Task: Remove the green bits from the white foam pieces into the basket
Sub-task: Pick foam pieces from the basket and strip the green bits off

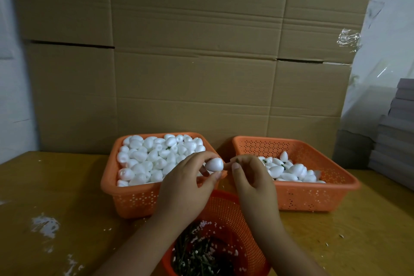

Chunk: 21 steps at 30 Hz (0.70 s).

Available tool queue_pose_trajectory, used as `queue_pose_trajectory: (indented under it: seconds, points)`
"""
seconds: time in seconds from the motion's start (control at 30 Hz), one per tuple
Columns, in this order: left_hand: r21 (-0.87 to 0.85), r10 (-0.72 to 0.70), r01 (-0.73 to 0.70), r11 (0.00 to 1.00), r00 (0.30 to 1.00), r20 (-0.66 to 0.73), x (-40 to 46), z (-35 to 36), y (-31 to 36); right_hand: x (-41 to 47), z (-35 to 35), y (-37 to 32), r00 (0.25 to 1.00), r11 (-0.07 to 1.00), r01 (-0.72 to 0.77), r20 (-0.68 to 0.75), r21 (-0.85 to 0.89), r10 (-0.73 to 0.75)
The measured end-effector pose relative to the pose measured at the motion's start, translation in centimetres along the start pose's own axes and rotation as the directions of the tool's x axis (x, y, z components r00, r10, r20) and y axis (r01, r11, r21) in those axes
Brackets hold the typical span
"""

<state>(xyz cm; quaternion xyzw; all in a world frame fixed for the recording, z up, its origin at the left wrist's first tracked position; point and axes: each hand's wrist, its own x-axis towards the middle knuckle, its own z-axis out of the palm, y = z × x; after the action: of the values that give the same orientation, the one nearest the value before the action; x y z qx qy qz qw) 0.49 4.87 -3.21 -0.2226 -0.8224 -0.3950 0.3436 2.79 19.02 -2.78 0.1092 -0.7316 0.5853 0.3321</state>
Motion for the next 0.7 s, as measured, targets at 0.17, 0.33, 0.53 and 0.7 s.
queue_pose_trajectory:
  seconds: [0.17,0.33,0.53,0.7]
  points:
    - [0.024,-0.001,0.001,1.0,1.0,0.009,0.01,-0.06,0.07,-0.09,-0.05,-0.42,0.999,0.999,0.04,0.015,0.031,-0.041]
    - [0.089,0.042,-0.034,0.995,0.995,-0.096,0.28,0.12,-0.27,-0.21,-0.17,-0.72,0.995,0.995,0.101,0.026,0.01,-0.101]
    - [0.057,0.024,-0.021,0.998,0.998,-0.051,0.28,0.19,-0.53,-0.62,0.33,-0.96,0.976,0.971,0.209,0.082,-0.115,-0.2]
    - [0.022,0.006,-0.005,1.0,0.998,-0.07,0.06,0.28,-0.2,-0.38,0.03,-0.37,0.994,0.991,0.105,-0.024,-0.084,-0.107]
